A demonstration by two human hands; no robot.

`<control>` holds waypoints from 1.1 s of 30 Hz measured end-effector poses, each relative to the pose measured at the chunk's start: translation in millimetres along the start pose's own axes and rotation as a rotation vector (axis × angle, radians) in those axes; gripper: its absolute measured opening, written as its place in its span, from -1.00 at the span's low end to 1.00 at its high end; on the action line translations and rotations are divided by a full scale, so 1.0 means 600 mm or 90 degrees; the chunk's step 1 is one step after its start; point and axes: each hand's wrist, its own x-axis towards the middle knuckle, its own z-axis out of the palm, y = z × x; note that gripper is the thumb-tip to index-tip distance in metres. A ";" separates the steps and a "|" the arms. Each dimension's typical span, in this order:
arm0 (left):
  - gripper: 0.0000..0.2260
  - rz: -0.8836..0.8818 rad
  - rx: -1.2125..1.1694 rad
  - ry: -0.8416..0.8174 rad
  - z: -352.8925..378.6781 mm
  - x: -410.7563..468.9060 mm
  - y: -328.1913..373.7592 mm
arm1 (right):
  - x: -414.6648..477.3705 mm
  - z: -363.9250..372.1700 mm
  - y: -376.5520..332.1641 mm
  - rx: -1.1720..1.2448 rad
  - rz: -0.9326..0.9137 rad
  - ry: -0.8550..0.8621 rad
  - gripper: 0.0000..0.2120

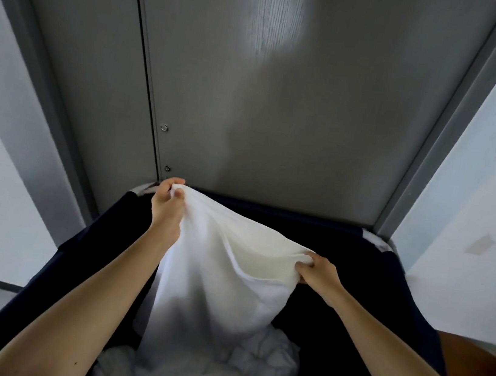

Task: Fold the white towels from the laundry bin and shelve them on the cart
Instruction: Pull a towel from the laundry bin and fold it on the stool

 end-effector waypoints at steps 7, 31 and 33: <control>-0.79 0.027 -0.017 -0.005 0.004 0.008 0.009 | 0.002 -0.022 0.006 -0.210 -0.048 -0.069 -0.61; -0.73 0.058 0.200 0.069 -0.091 0.030 -0.024 | 0.020 -0.059 -0.060 -0.532 -0.231 -0.209 -0.67; -0.73 0.052 0.222 0.059 -0.093 0.033 -0.028 | 0.018 -0.068 -0.063 -0.531 -0.247 -0.188 -0.69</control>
